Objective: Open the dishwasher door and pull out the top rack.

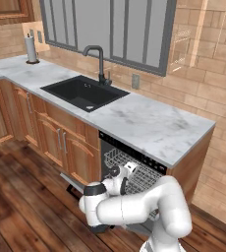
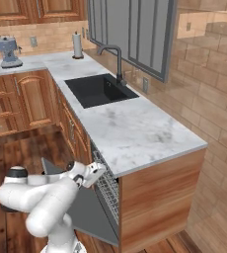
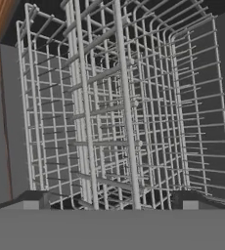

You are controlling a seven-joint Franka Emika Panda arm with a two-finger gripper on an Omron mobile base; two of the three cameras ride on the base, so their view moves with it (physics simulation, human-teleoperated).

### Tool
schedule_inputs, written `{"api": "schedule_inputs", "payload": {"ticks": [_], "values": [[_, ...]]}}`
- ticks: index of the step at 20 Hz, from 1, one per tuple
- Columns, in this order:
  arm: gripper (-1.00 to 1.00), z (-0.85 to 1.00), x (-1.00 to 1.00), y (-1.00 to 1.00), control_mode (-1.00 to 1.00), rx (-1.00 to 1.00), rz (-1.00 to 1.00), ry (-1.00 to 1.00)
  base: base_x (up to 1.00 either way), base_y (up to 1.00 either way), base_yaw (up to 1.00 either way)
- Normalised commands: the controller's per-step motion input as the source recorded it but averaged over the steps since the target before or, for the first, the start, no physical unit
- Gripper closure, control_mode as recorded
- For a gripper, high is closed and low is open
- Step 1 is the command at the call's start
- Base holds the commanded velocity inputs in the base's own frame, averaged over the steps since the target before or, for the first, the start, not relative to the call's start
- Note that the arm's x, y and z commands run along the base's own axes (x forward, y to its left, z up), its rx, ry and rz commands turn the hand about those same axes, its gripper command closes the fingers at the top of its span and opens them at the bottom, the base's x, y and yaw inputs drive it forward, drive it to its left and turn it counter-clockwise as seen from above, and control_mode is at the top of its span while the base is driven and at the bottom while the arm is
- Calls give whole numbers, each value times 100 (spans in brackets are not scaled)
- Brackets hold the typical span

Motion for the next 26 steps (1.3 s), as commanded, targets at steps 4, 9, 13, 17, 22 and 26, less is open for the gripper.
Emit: {"api": "schedule_inputs", "payload": {"ticks": [4, 9, 13, 17, 22, 26], "values": [[-100, -66, -3, 5, -100, -22, 0, -11, 0, 0, 0], [-100, -79, 27, 0, -100, -19, 0, -4, 0, 0, 0], [-100, -94, 28, 0, -100, -19, 0, -1, 0, 0, 0], [-100, -100, 12, 0, -100, -22, 0, -2, 0, 0, 0], [-100, -100, 9, 0, -100, -24, 0, -1, 0, 0, 0], [-100, -100, 3, 0, -100, -24, 0, -1, 0, 0, 0]]}}
